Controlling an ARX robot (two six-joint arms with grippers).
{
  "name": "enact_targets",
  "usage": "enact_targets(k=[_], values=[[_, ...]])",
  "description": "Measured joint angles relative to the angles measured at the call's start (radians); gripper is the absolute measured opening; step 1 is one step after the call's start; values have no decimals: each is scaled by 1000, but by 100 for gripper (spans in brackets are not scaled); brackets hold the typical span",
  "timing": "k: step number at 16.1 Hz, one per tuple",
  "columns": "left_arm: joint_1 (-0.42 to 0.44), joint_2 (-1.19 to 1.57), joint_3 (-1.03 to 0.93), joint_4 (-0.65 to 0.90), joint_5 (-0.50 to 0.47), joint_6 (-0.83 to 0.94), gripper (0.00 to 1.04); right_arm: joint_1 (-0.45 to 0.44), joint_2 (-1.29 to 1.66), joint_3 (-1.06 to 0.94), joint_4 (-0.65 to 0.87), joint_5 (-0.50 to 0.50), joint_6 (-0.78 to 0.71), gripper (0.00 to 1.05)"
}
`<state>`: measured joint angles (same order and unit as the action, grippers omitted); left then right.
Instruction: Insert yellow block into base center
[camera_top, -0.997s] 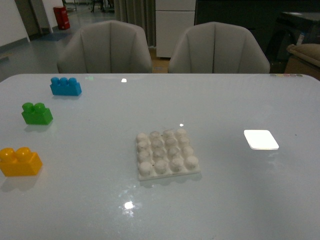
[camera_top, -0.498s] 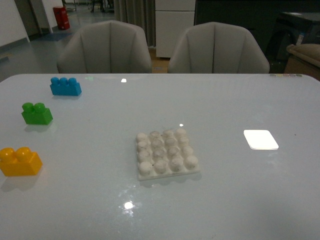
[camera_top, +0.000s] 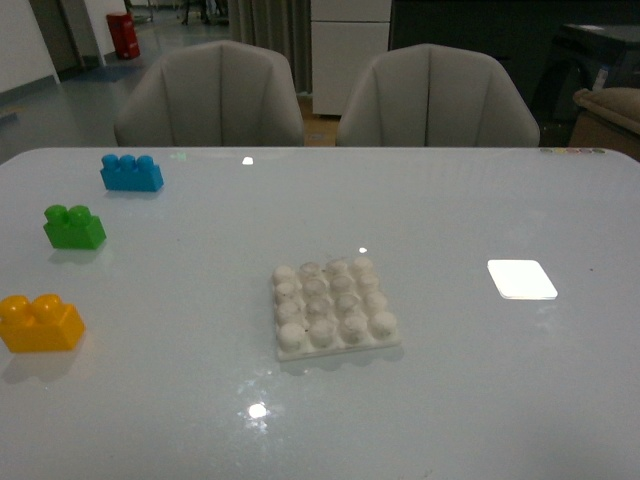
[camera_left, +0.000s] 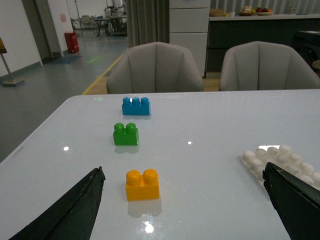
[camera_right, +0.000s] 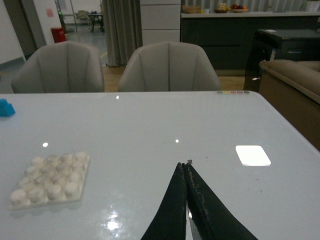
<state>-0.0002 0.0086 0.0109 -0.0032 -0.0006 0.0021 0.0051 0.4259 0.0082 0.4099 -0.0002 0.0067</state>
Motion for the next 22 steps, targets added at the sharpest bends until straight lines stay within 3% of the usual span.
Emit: enact_targets(k=[11,13,15,20,22], values=[[0,0,0,0,0,0,98,0,-121,0,-105,0,0,2],[0,0,0,0,0,0,98,0,-222,0,-205,0,0,2],[0,0,0,1,0,0,98,0,-422,5,-407,0,-1,2],[0,0,0,0,0,0,98,0,-422,1,-413,0,-1,2],[0,0,0,0,0,0,98,0,-422,1,-413,0,-1,20]])
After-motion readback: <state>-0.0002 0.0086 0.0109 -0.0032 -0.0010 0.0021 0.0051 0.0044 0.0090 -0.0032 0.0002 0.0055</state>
